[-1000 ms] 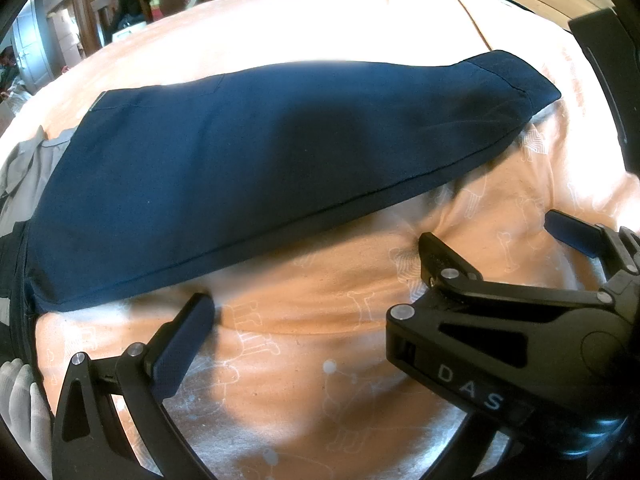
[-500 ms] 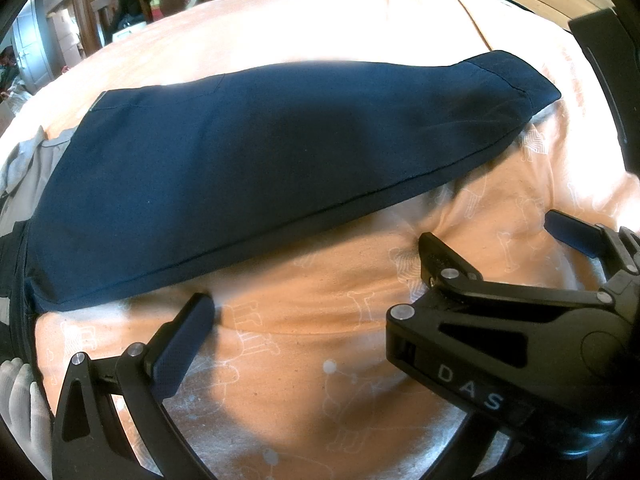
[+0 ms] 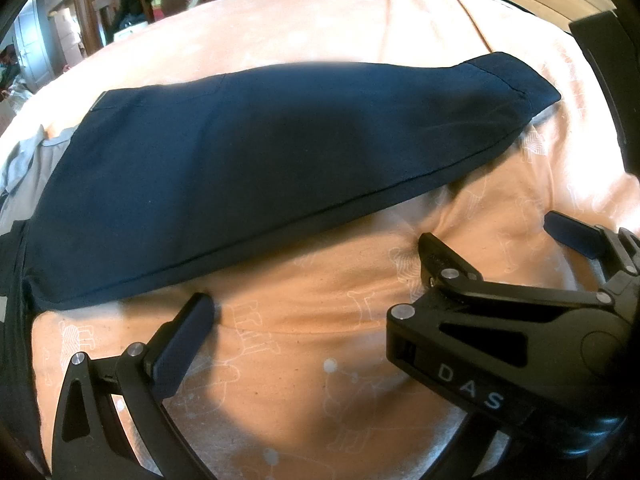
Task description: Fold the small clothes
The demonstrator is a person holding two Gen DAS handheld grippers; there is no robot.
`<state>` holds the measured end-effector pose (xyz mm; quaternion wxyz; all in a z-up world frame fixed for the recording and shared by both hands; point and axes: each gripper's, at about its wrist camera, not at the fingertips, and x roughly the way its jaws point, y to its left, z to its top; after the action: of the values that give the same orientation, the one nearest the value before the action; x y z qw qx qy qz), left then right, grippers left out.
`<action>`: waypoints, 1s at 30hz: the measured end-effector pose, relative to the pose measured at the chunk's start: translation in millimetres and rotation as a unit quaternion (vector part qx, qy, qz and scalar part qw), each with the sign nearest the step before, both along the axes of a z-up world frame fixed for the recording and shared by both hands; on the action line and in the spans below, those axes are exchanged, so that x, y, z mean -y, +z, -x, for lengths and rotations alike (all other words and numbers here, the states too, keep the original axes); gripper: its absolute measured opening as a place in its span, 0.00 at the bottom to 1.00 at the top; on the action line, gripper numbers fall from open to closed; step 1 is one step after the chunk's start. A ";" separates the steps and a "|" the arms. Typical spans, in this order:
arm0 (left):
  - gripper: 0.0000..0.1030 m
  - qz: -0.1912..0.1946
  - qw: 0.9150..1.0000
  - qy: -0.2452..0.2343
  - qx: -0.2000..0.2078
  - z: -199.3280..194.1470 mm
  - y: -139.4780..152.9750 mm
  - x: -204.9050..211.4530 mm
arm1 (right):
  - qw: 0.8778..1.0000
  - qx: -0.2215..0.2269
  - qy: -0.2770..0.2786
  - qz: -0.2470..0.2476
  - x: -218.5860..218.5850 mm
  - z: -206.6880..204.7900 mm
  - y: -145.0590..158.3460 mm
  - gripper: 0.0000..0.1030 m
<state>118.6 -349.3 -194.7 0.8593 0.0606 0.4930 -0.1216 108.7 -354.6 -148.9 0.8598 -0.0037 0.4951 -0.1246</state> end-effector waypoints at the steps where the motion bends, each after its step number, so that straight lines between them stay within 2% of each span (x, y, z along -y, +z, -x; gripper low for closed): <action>1: 1.00 0.000 1.000 0.000 0.000 0.0 0.0 0.0 | 1.000 0.000 0.000 0.000 0.0 0.0 0.0 1.00; 22: 1.00 -0.002 1.000 0.001 0.001 2.1 1.7 1.9 | 1.000 0.004 0.004 -0.007 5.2 3.8 -1.1 1.00; 30: 1.00 -0.004 1.000 0.006 0.003 2.8 0.0 1.6 | 0.998 -0.029 0.052 -0.007 9.2 -7.1 0.8 1.00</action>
<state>115.8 -350.9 -194.7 0.8615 0.0618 0.4908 -0.1146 115.8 -363.8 -148.1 0.8506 -0.0267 0.5197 -0.0758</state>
